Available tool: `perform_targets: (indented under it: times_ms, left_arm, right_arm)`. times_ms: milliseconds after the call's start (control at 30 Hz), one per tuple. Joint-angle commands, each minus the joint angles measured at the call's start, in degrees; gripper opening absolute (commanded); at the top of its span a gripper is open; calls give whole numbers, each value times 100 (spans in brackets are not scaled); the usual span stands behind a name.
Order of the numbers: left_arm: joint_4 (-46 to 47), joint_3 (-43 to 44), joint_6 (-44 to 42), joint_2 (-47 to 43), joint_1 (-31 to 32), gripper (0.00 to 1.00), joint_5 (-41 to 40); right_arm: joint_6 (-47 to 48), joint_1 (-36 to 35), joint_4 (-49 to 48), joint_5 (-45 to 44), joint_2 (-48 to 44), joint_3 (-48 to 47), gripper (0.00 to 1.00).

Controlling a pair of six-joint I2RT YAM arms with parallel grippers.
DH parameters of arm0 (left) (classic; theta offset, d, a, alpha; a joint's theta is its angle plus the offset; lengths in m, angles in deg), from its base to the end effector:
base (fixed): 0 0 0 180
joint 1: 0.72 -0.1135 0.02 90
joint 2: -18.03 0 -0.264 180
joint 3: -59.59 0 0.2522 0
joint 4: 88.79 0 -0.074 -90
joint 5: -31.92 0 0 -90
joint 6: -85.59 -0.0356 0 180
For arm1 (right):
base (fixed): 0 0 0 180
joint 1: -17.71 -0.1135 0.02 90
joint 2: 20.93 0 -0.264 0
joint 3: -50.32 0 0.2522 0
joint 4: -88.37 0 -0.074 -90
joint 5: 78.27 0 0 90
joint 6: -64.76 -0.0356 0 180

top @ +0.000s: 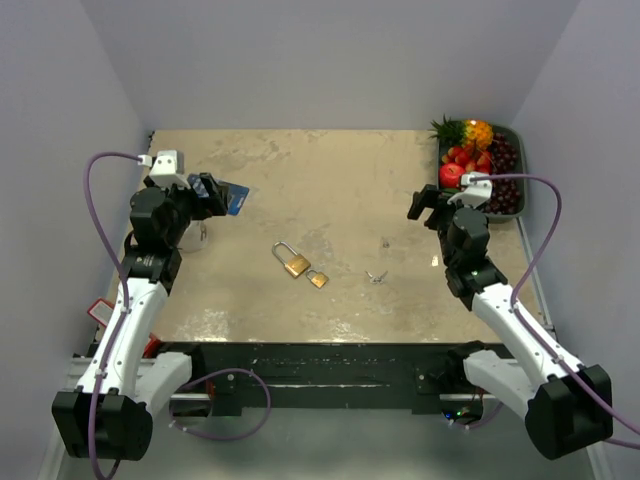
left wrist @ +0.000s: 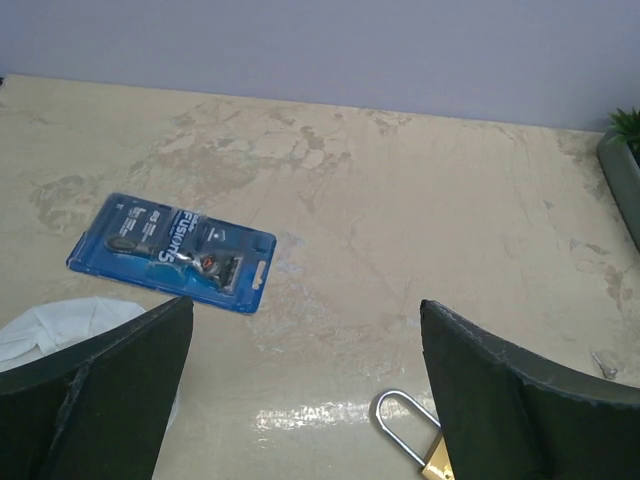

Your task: Unlock with the key

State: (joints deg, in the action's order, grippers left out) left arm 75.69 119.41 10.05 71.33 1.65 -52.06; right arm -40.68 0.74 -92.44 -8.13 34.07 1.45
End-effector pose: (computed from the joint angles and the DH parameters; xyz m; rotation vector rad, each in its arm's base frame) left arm 0.2205 -0.0129 0.3367 -0.1052 1.7336 -0.3071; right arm 0.2200 0.0545 0.2929 0.2396 1.6426 0.1413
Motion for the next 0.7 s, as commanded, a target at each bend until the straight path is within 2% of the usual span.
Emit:
perform_targets:
  times_ms: [0,167,333,500,633,667]
  left_arm:
    - [238,140,215,-135,-9,100,-83]
    - [220,122,136,-267,-9,100,-224]
    - [-192,271,242,-101,-17,100,-778]
    - [-123,403,180,-39,9,99,-146]
    - [-35,508,14,49,324,96,-136]
    - [-52,666,-48,110,586,95,-171]
  right_arm:
    - [-99,1,-47,-158,-148,-66,99]
    - [-12,1,85,-203,-262,-127,97]
    - [225,10,410,-45,-332,-382,92]
    - [349,1,1017,201,-131,-751,88]
    - [358,-87,1359,386,194,-979,86]
    - [349,-104,1438,325,282,-1032,86]
